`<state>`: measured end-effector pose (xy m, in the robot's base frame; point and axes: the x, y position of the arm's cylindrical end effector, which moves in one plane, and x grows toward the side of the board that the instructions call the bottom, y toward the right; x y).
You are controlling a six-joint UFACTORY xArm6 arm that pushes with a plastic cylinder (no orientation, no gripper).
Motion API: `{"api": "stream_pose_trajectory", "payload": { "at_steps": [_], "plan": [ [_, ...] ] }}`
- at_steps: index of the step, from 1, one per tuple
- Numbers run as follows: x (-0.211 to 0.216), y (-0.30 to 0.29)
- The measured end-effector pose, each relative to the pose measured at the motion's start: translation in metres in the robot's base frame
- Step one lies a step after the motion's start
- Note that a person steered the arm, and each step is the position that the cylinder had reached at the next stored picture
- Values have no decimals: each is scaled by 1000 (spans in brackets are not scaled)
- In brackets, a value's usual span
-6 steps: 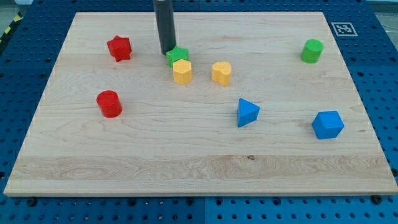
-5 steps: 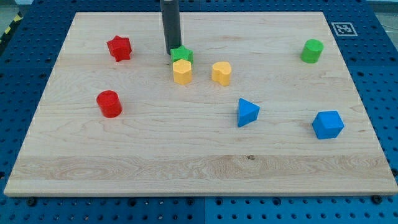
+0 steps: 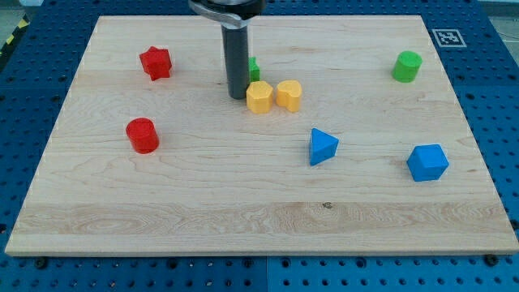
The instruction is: Move hexagon closer to the heart
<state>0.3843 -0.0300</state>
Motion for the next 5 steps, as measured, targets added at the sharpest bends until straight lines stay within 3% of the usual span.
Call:
{"api": "stream_pose_trajectory", "payload": {
  "at_steps": [2,4,5],
  "plan": [
    [3,-31],
    [-64,-47],
    [-76,-40]
  ]
}}
